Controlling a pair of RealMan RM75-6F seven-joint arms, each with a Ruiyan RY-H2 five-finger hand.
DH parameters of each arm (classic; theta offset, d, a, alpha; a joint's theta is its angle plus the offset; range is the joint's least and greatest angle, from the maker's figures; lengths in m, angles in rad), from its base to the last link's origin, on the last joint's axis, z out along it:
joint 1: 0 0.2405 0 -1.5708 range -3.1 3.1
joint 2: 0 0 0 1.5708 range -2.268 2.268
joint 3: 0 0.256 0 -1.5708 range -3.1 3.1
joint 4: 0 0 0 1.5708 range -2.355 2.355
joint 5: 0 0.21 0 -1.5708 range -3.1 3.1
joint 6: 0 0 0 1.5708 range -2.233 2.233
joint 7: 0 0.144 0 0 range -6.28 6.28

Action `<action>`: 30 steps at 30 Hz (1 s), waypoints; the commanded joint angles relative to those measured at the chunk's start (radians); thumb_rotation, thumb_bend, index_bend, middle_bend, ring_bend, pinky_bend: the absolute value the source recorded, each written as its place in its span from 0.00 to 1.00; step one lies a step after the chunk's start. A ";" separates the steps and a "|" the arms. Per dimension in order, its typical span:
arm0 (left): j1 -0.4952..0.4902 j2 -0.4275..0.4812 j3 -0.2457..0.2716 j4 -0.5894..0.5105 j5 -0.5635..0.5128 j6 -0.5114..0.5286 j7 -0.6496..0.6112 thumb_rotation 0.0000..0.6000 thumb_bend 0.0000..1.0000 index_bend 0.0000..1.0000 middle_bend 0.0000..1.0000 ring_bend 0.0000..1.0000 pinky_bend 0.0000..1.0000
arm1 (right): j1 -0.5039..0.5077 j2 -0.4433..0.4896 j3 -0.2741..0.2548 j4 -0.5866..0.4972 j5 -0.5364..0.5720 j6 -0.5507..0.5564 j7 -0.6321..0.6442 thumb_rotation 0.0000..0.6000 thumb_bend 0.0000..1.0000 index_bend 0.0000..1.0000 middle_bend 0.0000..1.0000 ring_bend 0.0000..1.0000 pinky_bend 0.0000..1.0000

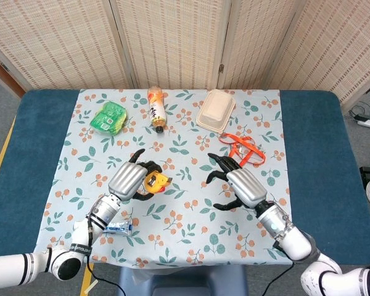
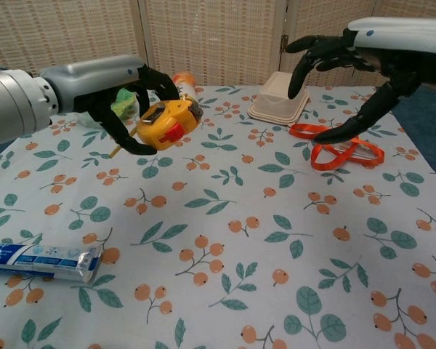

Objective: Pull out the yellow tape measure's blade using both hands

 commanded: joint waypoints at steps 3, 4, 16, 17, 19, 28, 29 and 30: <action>-0.015 -0.025 0.001 -0.013 -0.023 0.001 0.036 1.00 0.33 0.60 0.58 0.48 0.05 | 0.067 -0.070 0.035 0.008 0.110 -0.024 -0.044 1.00 0.19 0.42 0.02 0.03 0.00; -0.017 -0.030 0.001 -0.015 -0.026 0.003 0.043 1.00 0.33 0.60 0.58 0.48 0.05 | 0.075 -0.076 0.039 0.008 0.125 -0.028 -0.050 1.00 0.19 0.42 0.02 0.03 0.00; -0.027 -0.065 -0.001 -0.042 -0.037 0.042 0.103 1.00 0.33 0.60 0.59 0.48 0.02 | 0.179 -0.132 0.045 0.021 0.293 -0.035 -0.173 1.00 0.34 0.44 0.02 0.03 0.00; -0.028 -0.065 -0.001 -0.043 -0.038 0.043 0.104 1.00 0.33 0.60 0.59 0.48 0.02 | 0.181 -0.133 0.044 0.020 0.296 -0.034 -0.175 1.00 0.34 0.44 0.02 0.03 0.00; -0.028 -0.065 0.000 -0.047 -0.039 0.044 0.108 1.00 0.33 0.60 0.59 0.48 0.02 | 0.188 -0.136 0.042 0.020 0.309 -0.032 -0.185 1.00 0.34 0.44 0.02 0.03 0.00; -0.031 -0.066 0.005 -0.061 -0.044 0.051 0.128 1.00 0.33 0.60 0.59 0.48 0.01 | 0.214 -0.146 0.027 0.024 0.354 -0.016 -0.209 1.00 0.34 0.44 0.02 0.04 0.00; -0.032 -0.068 0.005 -0.062 -0.046 0.051 0.130 1.00 0.33 0.60 0.59 0.48 0.01 | 0.216 -0.147 0.025 0.023 0.355 -0.014 -0.210 1.00 0.34 0.44 0.02 0.04 0.00; -0.034 -0.069 0.004 -0.062 -0.048 0.051 0.131 1.00 0.33 0.60 0.59 0.48 0.01 | 0.217 -0.147 0.024 0.023 0.356 -0.012 -0.210 1.00 0.34 0.44 0.02 0.04 0.00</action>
